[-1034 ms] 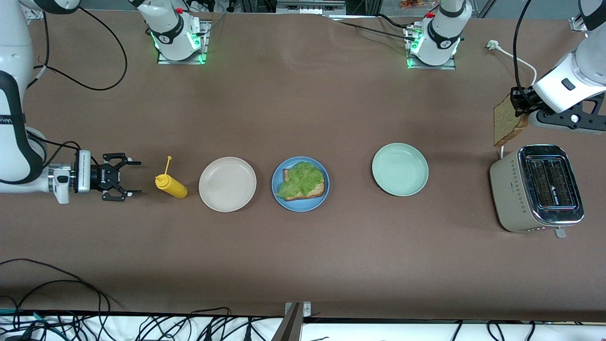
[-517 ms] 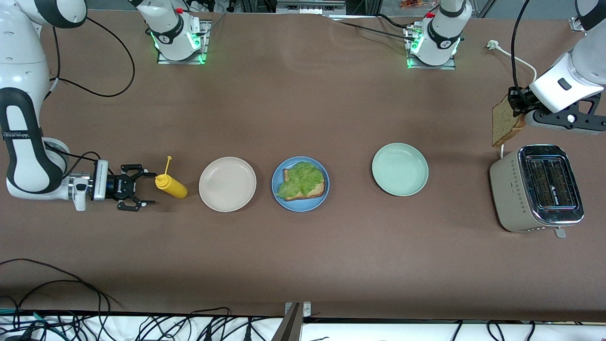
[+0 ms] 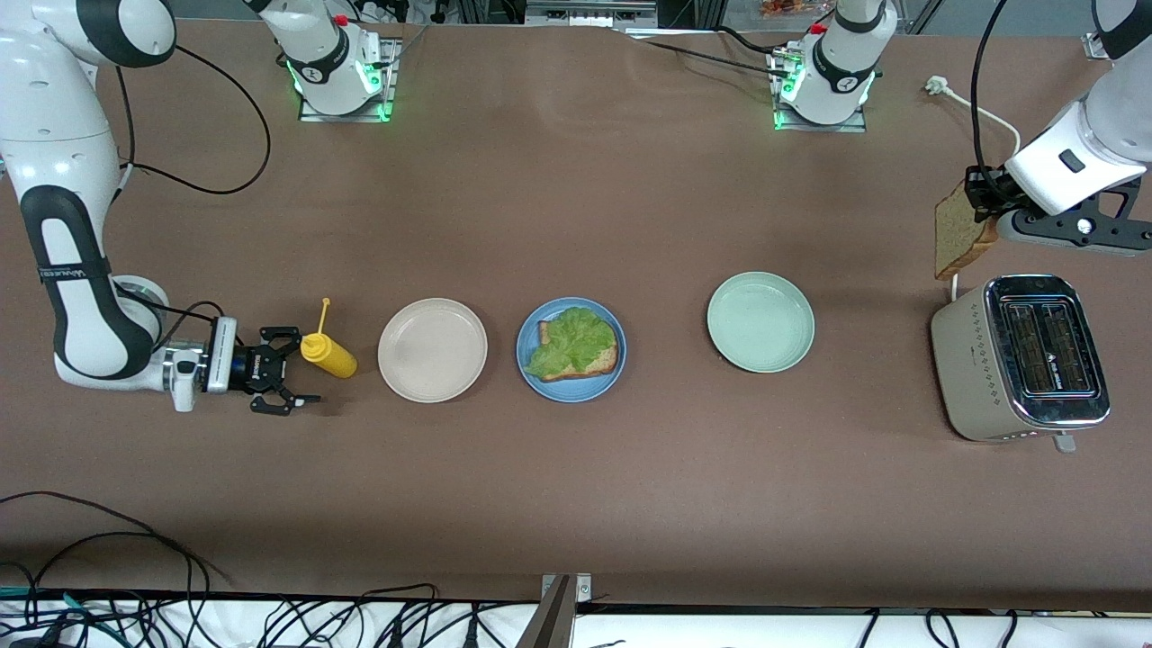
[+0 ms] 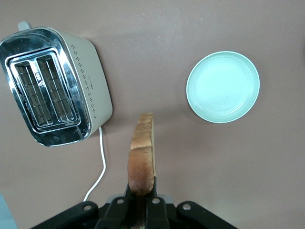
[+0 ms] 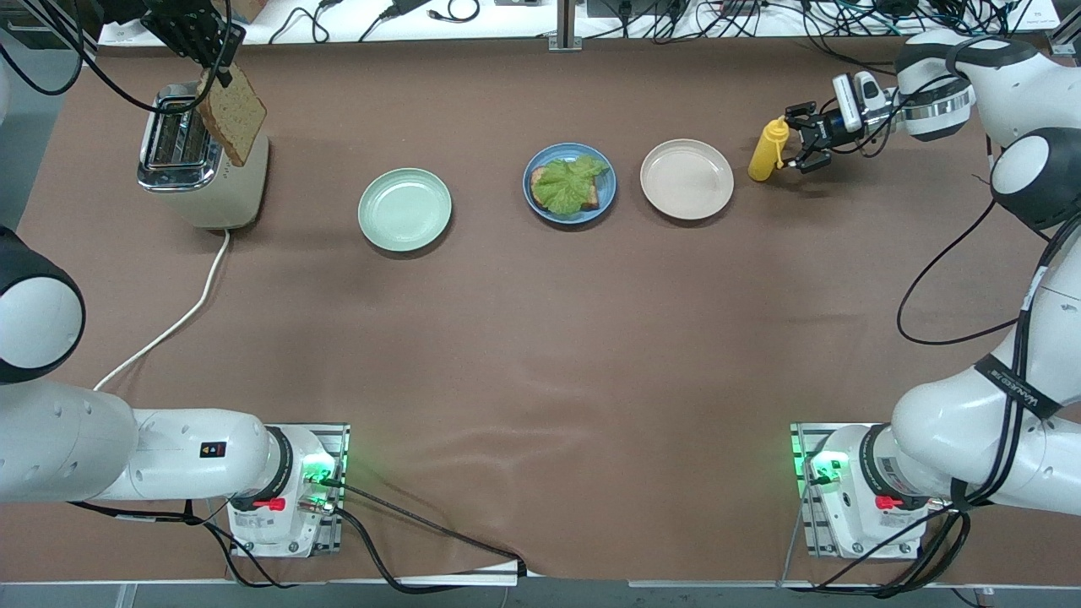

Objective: Make sandwich in blue plate with both arms
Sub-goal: 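Grasp the mustard bottle with the right gripper and lift it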

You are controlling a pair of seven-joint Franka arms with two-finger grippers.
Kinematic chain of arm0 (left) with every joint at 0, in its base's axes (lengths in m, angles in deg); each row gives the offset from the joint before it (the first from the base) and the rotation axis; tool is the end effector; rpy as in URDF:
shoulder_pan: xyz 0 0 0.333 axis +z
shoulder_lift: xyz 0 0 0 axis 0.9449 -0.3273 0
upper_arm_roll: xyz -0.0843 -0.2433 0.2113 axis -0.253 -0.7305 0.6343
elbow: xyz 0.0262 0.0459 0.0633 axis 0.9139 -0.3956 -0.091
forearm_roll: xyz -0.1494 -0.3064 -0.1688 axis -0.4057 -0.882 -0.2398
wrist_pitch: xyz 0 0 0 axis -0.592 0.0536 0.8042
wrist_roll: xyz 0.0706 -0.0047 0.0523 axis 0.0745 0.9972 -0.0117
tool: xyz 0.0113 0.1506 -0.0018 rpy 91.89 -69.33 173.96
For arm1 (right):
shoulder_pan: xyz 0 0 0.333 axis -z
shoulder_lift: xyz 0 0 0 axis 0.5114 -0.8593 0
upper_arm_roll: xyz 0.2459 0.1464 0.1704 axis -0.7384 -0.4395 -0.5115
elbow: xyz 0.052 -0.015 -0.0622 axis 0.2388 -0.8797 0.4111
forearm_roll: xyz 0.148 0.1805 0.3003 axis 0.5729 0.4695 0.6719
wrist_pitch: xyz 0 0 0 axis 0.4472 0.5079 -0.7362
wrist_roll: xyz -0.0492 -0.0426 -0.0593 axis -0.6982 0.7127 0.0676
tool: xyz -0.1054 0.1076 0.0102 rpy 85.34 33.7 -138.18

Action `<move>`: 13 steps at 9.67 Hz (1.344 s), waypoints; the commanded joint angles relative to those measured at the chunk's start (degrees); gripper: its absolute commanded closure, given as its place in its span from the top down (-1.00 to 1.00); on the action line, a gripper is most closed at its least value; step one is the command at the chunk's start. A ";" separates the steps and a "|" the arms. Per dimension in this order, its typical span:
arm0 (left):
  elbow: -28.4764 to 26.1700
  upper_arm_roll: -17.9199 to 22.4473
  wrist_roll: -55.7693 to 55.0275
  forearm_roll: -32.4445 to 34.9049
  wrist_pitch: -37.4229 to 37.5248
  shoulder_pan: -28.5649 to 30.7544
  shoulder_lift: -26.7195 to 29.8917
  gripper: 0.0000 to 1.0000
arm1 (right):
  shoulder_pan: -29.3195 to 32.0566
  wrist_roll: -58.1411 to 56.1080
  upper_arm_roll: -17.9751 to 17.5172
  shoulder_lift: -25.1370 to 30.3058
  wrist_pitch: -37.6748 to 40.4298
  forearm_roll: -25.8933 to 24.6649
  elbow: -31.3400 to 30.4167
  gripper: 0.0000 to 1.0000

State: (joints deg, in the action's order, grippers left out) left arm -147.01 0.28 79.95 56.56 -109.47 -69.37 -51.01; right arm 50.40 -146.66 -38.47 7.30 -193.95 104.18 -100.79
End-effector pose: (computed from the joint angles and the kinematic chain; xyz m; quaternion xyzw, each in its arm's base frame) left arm 0.5226 -0.0285 0.5603 -0.9911 0.0922 0.0816 0.0514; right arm 0.6577 -0.0254 0.1244 -0.5812 -0.6249 -0.3615 0.3756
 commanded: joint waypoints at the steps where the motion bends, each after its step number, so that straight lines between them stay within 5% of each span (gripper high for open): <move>1: -0.26 -0.02 -0.65 1.45 -0.61 -0.39 0.29 -1.00 | -1.18 -0.87 -0.84 -1.50 -2.13 2.07 1.58 1.00; 3: -0.26 0.07 -0.65 1.37 -0.61 -0.39 0.20 -1.00 | -1.36 -0.87 -0.84 -1.42 -2.40 2.42 1.40 1.00; 5: -0.09 0.07 -0.65 1.37 -0.61 -0.39 0.20 -1.00 | -1.88 -0.96 -0.93 -1.42 -3.62 2.42 0.53 0.39; 7: -0.09 0.07 -0.57 1.37 -0.61 -0.39 0.20 -1.00 | -1.89 -1.40 -1.01 -1.42 -4.42 2.60 -1.22 0.68; 8: -0.09 0.07 -0.57 1.37 -0.61 -0.39 0.20 -1.00 | -1.89 -2.53 -1.01 -1.42 -5.20 2.68 -1.93 0.58; 11: -0.09 0.07 -0.57 1.37 -0.61 -0.39 0.20 -1.00 | -1.80 -3.69 -2.85 -1.24 -6.44 2.68 -1.94 -1.00; 13: 0.00 0.07 -0.57 1.45 -0.61 -0.39 0.20 -1.00 | -1.97 -0.80 -2.95 -0.80 -6.35 2.25 -1.67 -1.00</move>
State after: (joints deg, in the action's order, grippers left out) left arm -147.01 0.28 79.94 56.57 -109.67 -69.37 -51.06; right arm 48.24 -149.00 -40.76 5.59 -199.89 105.58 -101.96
